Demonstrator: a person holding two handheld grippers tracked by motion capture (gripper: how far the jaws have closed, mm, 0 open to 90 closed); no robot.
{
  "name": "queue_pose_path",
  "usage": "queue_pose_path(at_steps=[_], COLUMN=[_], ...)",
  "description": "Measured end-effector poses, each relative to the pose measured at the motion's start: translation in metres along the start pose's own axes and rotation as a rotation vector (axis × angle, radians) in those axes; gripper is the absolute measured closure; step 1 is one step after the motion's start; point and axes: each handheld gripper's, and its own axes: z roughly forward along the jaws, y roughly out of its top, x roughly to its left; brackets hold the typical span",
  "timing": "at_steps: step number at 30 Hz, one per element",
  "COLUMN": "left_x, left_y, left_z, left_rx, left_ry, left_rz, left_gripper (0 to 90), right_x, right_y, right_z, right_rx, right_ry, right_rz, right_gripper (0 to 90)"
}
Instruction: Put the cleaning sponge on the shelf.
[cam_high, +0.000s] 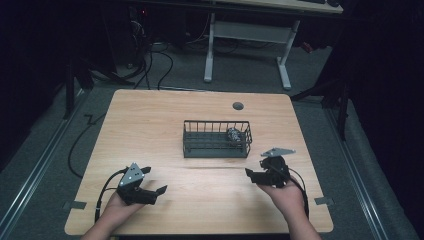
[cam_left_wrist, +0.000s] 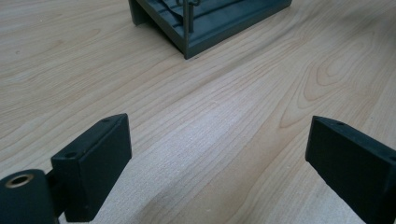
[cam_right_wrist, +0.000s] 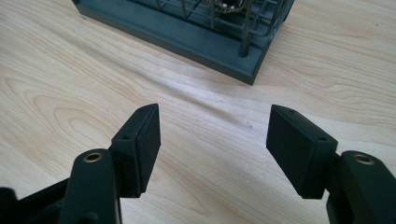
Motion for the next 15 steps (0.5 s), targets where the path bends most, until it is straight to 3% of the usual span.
queue_pose_path(at_steps=[6,8,9,10,11,13,15], left_x=[0.0,-0.001,-0.002,-0.002,-0.003,-0.003,-0.004], left_y=[0.0,0.0,0.0,0.0,0.0,0.0,0.001], left_z=[-0.001,-0.001,-0.001,0.0,-0.001,0.0,0.0], left_rx=[0.001,0.001,0.003,0.001,0.003,0.004,-0.002], left_ry=[0.015,0.013,0.013,0.012,0.012,0.016,0.017], left_rz=[-0.002,-0.004,-0.004,-0.006,-0.005,-0.009,-0.012], left_gripper=[7.6,7.6,7.5,7.5,7.4,7.4,7.4], right_x=[0.005,0.008,0.009,0.009,0.01,0.013,0.013], right_y=[-0.052,-0.072,-0.081,-0.084,-0.085,-0.089,-0.089], right_z=[0.008,0.006,0.005,0.002,0.0,-0.002,-0.002], right_rx=[-0.138,-0.217,-0.259,-0.256,-0.25,-0.265,-0.275], right_ry=[-0.001,-0.021,-0.008,0.027,0.052,0.026,0.029], right_rz=[-0.001,0.018,0.042,0.075,0.066,0.014,0.036], right_gripper=[30.8,30.3,30.2,28.3,27.6,27.8,24.9])
